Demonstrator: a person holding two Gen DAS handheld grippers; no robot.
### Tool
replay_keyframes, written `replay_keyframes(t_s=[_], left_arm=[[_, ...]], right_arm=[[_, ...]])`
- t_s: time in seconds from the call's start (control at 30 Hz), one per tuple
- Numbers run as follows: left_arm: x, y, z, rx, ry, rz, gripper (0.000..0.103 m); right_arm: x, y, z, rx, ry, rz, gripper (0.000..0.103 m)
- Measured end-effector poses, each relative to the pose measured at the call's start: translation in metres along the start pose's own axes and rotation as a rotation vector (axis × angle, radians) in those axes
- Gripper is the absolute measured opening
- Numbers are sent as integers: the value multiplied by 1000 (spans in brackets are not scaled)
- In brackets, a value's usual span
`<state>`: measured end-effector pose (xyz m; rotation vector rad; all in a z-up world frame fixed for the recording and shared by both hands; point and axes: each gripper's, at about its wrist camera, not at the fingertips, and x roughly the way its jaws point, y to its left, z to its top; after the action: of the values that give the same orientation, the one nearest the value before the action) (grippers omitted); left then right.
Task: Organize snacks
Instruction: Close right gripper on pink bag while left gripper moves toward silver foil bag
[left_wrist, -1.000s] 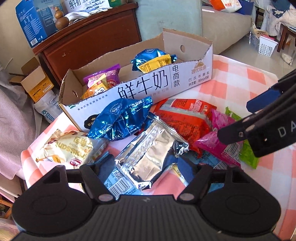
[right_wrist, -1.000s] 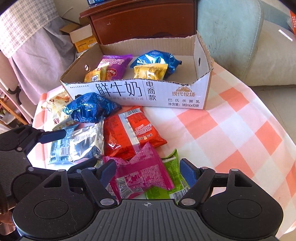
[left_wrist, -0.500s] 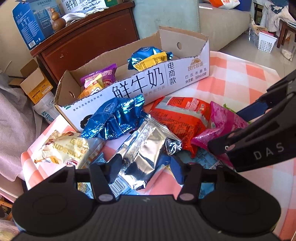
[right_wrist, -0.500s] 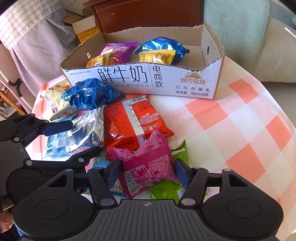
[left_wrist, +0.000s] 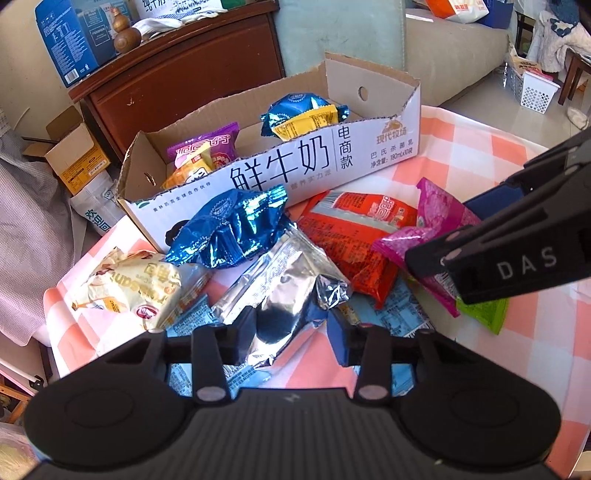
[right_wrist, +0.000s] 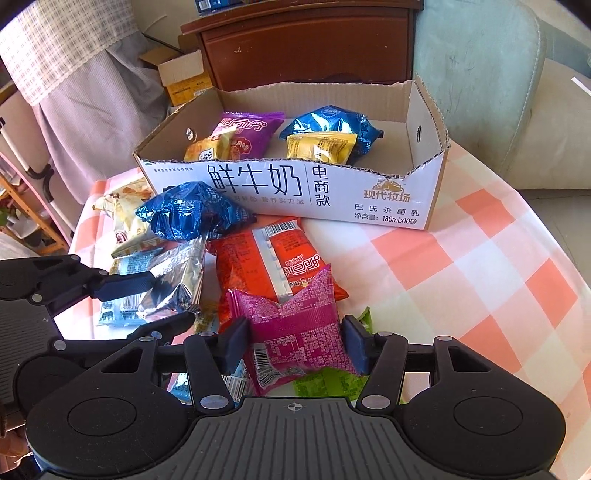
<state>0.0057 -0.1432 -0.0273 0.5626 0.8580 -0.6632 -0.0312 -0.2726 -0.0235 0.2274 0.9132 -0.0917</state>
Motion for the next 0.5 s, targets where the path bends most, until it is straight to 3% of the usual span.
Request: replay_keyframes(t_s=[0.13,0.2,0.27,0.3,0.5], left_arm=[[-4,0,-1,-11,-11,-1,44],[-6,2,0,-6,-37,7,54],[-7,4,2,4,-61,11,73],[-5,5,2,16,-66,5,77],[10,-1,1,58,-57,12,78]], right_arm=[[-1,-2,1,2,-6,-7,54],[-2,-3,1,6,-7,-6,54],[-2,-3,1,9,-10,-4,54],[-3,-4,1,10,-11,-4,54],[-2,-4,1,13,-5,-6,54]])
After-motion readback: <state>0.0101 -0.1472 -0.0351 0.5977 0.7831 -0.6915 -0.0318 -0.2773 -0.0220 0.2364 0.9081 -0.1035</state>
